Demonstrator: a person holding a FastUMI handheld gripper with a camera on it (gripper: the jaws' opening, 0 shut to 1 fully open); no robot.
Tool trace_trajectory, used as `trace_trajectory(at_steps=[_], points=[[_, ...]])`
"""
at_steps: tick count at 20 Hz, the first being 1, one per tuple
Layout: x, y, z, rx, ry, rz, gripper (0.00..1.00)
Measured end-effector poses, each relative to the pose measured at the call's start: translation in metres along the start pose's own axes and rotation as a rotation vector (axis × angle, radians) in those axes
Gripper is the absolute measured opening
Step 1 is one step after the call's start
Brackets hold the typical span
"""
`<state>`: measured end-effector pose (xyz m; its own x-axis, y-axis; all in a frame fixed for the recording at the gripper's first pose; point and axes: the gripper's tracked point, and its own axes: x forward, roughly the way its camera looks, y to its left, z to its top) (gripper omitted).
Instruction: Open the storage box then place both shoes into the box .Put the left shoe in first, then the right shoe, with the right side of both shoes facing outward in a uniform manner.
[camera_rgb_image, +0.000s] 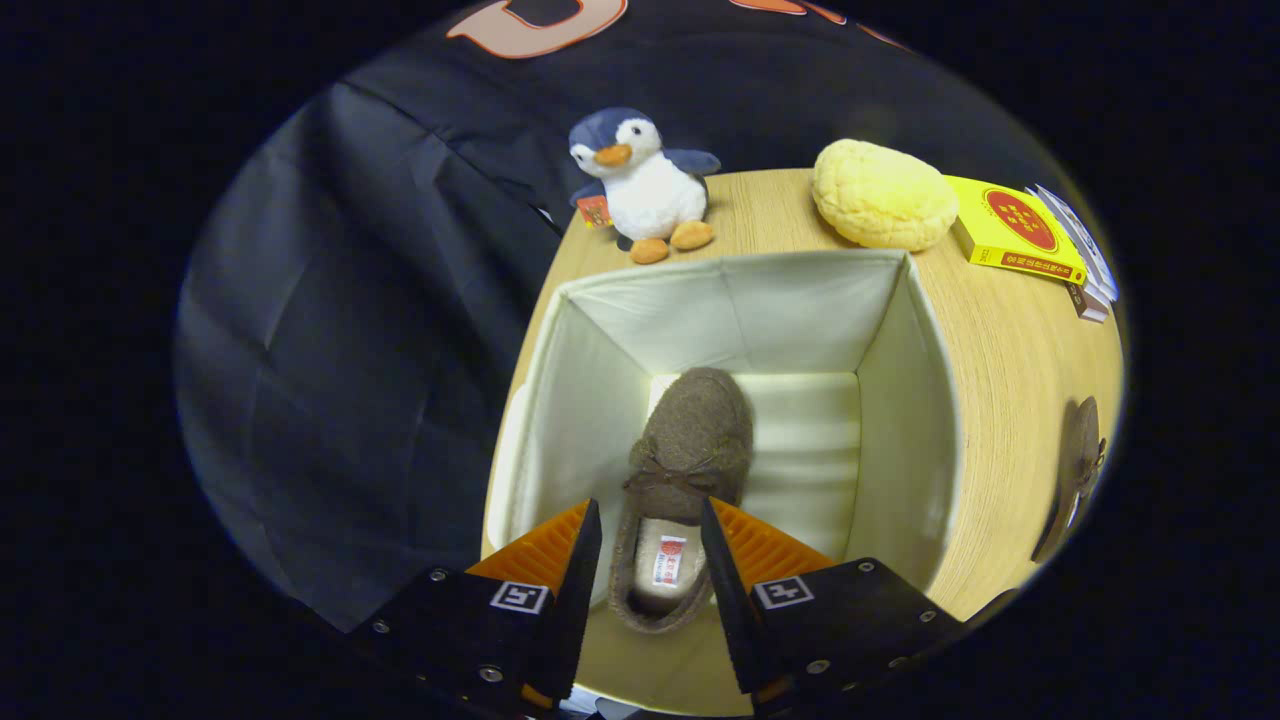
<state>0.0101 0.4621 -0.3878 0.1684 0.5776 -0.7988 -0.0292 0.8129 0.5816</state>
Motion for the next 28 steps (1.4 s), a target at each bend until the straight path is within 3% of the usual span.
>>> trace_trajectory(at_steps=[4,9,12,21,28], points=[[-0.064,-0.002,0.023,-0.039,-0.127,0.104,0.7],[-0.133,-0.06,0.031,-0.135,-0.27,0.082,0.85],[-0.163,-0.115,0.024,-0.166,-0.322,0.01,0.97],[-0.202,-0.288,-0.019,-0.118,-0.346,-0.213,0.98],[-0.201,-0.403,-0.052,-0.066,-0.319,-0.344,0.97]])
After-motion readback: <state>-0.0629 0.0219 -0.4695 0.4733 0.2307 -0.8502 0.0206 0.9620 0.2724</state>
